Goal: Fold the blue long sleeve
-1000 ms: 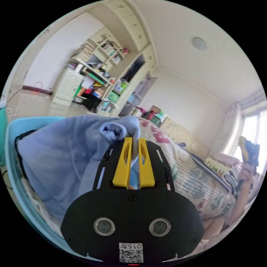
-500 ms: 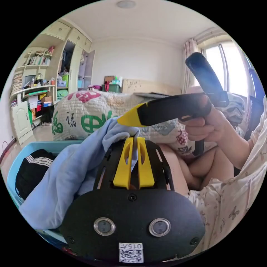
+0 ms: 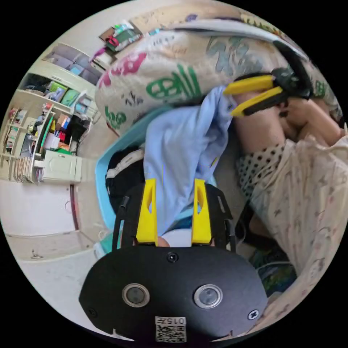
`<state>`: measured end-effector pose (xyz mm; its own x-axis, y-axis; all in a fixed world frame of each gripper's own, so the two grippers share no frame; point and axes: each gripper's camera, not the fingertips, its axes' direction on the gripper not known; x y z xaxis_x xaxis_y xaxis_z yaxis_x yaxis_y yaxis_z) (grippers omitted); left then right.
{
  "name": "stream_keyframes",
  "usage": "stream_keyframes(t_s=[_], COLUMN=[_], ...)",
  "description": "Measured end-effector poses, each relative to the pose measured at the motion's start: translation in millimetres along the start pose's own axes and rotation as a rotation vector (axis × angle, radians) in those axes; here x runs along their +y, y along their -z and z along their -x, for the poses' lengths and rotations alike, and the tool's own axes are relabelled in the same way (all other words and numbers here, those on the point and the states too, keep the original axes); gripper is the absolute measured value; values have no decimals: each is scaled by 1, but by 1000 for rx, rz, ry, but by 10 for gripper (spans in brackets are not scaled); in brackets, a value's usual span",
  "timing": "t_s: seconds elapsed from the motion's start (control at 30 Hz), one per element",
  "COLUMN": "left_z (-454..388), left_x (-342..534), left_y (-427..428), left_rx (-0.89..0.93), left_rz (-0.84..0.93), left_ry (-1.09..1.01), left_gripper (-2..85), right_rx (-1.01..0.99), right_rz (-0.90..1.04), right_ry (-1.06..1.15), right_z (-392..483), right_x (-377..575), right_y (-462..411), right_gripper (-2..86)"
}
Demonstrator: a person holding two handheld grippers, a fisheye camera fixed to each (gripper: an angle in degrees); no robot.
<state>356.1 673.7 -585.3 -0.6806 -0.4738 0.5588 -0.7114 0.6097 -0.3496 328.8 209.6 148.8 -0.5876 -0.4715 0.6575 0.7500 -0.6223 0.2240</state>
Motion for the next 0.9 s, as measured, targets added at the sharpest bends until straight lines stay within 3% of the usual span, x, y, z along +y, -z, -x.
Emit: stream_keyframes(t_s=[0.17, 0.37, 0.6, 0.7, 0.83, 0.9], left_z=[30, 48, 62, 69, 88, 116], left_x=[-20, -47, -51, -44, -22, -3], left_y=[-68, -82, -107, -116, -116, -110], left_rx=[40, 81, 8, 72, 41, -44], left_rz=[196, 199, 260, 250, 196, 128], left_ry=[-44, -103, -185, -214, -164, -32], left_gripper=[143, 136, 115, 77, 37, 26], right_rx=[201, 323, 322, 323, 436, 432], right_rz=[116, 202, 174, 120, 38, -19], right_ry=[125, 177, 107, 78, 57, -22], right_z=[34, 62, 75, 81, 89, 84], right_x=[5, 6, 11, 19, 31, 34], right_y=[-49, -87, -82, -66, -39, -14], right_gripper=[165, 142, 84, 54, 8, -2])
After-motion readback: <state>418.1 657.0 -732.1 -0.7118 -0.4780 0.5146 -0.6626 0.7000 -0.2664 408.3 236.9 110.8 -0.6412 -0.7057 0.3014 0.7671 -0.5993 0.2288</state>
